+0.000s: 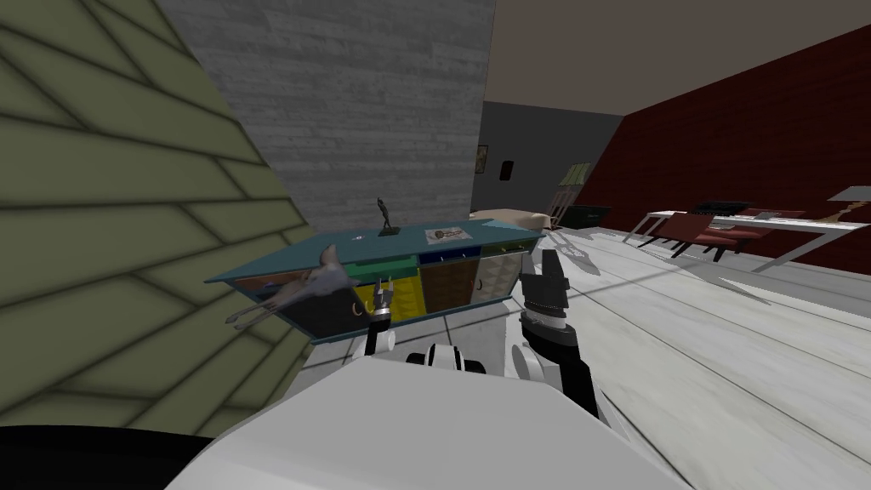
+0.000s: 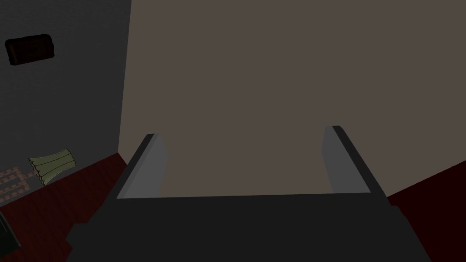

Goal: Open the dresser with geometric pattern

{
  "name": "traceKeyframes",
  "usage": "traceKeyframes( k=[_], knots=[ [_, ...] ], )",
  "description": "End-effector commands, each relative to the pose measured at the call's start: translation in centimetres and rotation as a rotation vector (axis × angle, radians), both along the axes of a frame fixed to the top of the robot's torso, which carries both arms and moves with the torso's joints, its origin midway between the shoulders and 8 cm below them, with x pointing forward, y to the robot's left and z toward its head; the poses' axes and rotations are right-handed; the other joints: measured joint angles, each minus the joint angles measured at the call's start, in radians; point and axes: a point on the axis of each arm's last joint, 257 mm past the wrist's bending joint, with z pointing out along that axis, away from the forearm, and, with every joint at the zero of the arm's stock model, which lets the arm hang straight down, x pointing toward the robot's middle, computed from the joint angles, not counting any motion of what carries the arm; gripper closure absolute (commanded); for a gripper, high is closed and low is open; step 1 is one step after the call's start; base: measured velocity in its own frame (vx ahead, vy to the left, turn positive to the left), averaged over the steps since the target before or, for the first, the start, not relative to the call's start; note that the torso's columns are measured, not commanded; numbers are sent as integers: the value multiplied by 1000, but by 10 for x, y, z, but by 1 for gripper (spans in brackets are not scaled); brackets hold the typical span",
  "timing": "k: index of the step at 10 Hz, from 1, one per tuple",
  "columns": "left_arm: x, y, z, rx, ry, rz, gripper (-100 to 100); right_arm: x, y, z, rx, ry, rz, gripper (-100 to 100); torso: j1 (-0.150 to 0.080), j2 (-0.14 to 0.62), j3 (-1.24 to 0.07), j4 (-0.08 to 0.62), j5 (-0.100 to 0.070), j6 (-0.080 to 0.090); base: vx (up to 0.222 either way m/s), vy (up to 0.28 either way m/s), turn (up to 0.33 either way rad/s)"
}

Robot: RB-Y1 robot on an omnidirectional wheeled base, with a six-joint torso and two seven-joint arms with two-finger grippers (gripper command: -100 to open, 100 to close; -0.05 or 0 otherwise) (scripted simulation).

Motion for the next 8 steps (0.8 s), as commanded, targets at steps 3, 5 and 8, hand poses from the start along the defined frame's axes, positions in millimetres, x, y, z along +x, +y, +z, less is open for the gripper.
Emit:
traceKeyframes(
  k=[3, 5, 8],
  knots=[
    [42, -15, 21, -1, -14, -7, -100, 0, 0, 0, 0, 0, 0, 0, -2, -2, -2, 1, -2, 0, -68, 17, -3],
    [54, -18, 14, -3, 18, 1, -100, 0, 0, 0, 0, 0, 0, 0, -3, -1, -1, 3, -3, 1, -73, 24, -3],
    [80, -30, 26, -5, 13, -7, -100, 0, 0, 0, 0, 0, 0, 0, -5, 2, 1, 6, -4, 1, -88, 26, -3]
  ],
)
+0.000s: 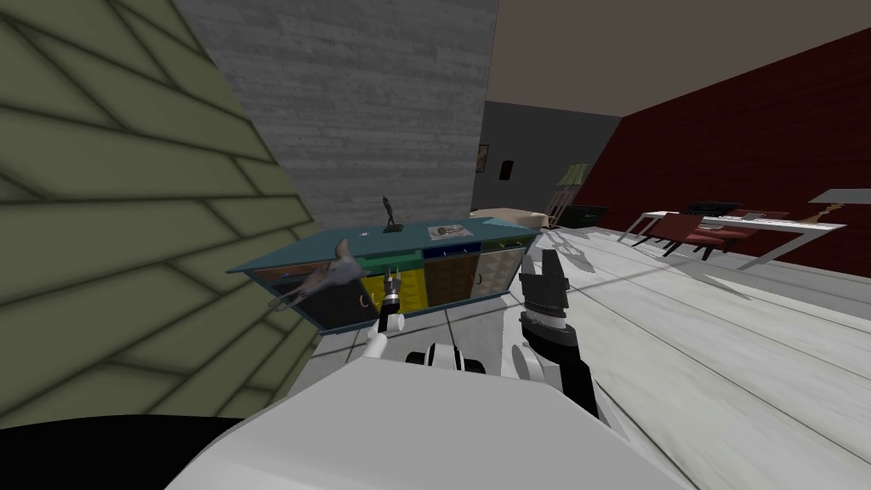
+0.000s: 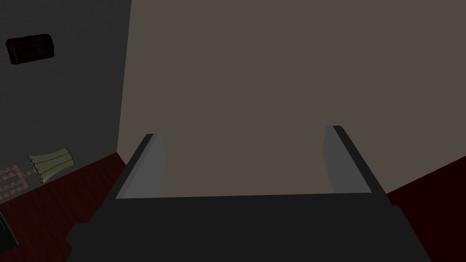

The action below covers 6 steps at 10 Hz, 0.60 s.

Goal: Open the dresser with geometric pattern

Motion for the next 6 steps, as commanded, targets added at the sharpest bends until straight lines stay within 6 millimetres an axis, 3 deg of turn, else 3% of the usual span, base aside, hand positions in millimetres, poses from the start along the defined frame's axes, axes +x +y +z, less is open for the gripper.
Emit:
traceKeyframes(
  k=[1, 3, 4, 6],
  knots=[
    [24, -10, 19, 1, -18, -7, -100, 0, 0, 0, 0, 0, 0, 0, 0, 3, 2, 0, 1, 0, -94, 32, -16],
    [26, -12, 23, 1, -25, -10, -100, 0, 0, 0, 0, 0, 0, 0, -2, 4, 2, 4, -2, -1, -23, 8, 6],
    [36, -16, 13, 0, 15, -4, -100, 0, 0, 0, 0, 0, 0, 0, -3, 4, 2, 5, -3, 0, -66, 28, 5],
    [47, -24, 34, 0, -23, -17, -100, 0, 0, 0, 0, 0, 0, 0, -1, 8, 5, 3, 0, 1, -75, 30, -9]
  ],
)
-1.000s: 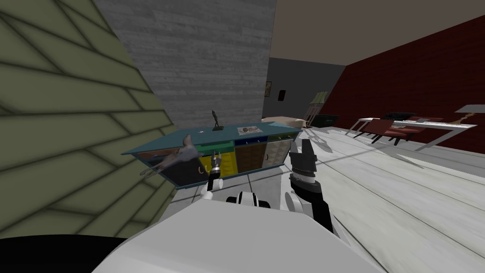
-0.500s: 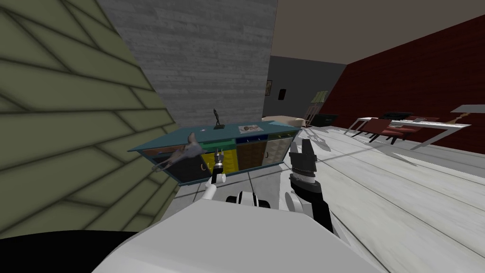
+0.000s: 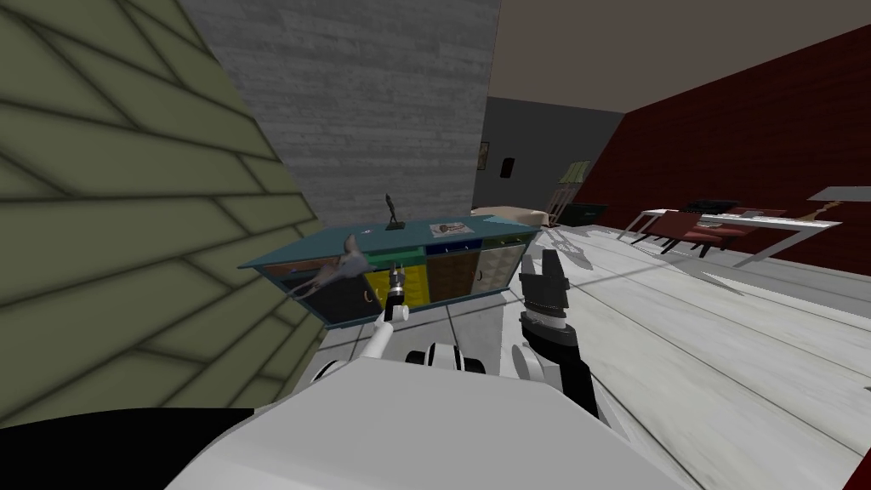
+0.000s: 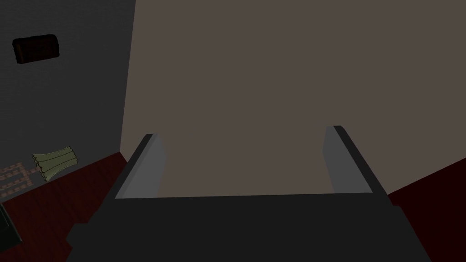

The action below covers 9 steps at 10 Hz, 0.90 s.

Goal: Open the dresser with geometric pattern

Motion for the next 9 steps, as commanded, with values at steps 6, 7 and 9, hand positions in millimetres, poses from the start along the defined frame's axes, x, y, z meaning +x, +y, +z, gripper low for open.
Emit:
traceKeyframes(
  k=[6, 7, 9],
  knots=[
    [5, -5, -3, -3, 13, 0, 0, 0, 0, 0, 0, 0, 0, 0, 0, -3, -2, -2, 1, 0, 2, 0, 7],
    [4, -5, -7, -4, 22, 1, 0, 0, 0, 0, 0, 0, 0, 0, 2, -5, -3, -4, 2, -1, 0, 0, 0],
    [3, -4, -12, -5, 34, 2, 0, 0, 0, 0, 0, 0, 0, 0, 4, -9, -5, -6, 3, -2, 0, 0, 0]
  ],
)
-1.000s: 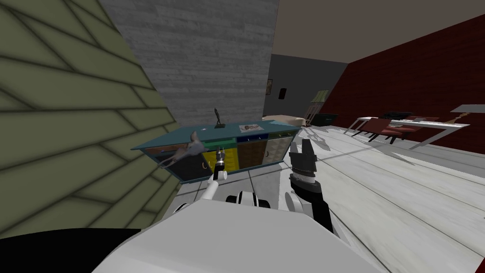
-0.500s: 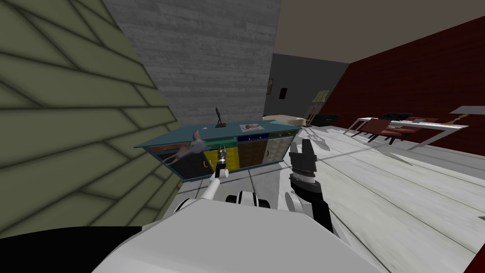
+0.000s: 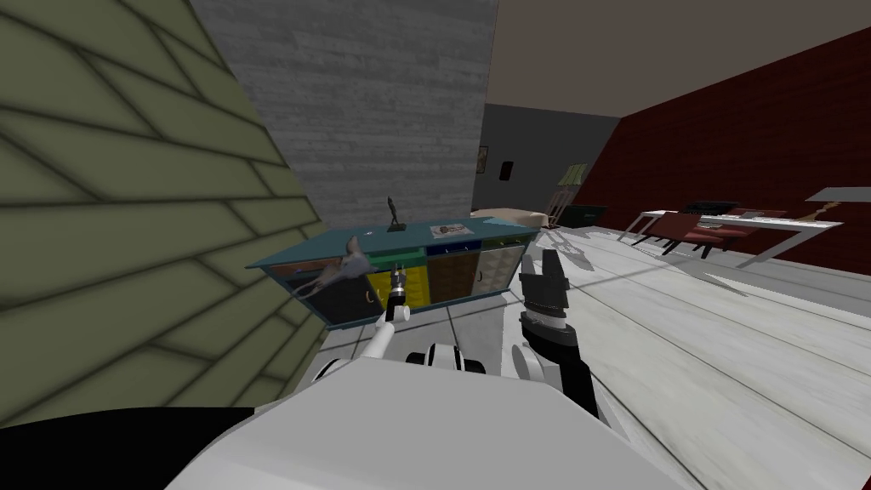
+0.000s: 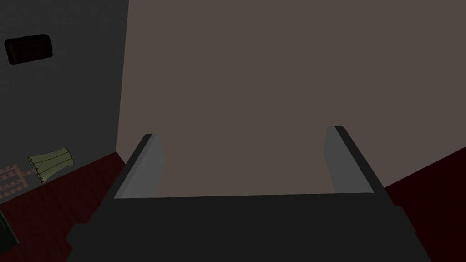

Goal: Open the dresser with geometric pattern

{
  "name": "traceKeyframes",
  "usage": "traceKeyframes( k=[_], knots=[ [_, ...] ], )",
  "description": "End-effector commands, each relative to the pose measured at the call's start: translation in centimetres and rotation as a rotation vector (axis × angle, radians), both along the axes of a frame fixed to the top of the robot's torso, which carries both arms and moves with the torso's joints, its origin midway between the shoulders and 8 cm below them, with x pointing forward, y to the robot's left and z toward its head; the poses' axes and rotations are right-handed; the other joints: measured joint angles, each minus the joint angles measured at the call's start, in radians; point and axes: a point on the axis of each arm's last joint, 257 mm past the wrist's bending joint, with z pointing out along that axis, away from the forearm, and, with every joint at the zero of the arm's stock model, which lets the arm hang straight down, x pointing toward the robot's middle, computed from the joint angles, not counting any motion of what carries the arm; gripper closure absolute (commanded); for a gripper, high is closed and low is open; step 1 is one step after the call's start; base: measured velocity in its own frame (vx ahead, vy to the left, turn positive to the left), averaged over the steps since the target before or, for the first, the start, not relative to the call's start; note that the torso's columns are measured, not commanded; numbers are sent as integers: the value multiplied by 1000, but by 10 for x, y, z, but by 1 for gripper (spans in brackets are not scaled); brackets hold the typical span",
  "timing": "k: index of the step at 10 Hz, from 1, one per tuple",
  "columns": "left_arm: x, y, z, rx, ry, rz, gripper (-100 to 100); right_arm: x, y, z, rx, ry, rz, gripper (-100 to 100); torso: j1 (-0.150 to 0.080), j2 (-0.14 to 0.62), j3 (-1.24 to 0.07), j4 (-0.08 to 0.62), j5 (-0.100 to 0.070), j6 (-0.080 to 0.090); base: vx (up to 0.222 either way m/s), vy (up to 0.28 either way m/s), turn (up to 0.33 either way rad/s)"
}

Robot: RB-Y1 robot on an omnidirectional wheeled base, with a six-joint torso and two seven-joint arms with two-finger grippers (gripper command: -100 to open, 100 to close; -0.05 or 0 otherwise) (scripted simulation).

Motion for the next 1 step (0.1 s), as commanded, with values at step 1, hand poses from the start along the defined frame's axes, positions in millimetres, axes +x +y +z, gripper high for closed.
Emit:
traceKeyframes(
  k=[1],
  knots=[
    [0, 0, -2, -1, 4, 0, 0, 0, 0, 0, 0, 0, 0, 0, 0, -1, -1, -1, 0, 0, 0, 0, 0]
  ],
)
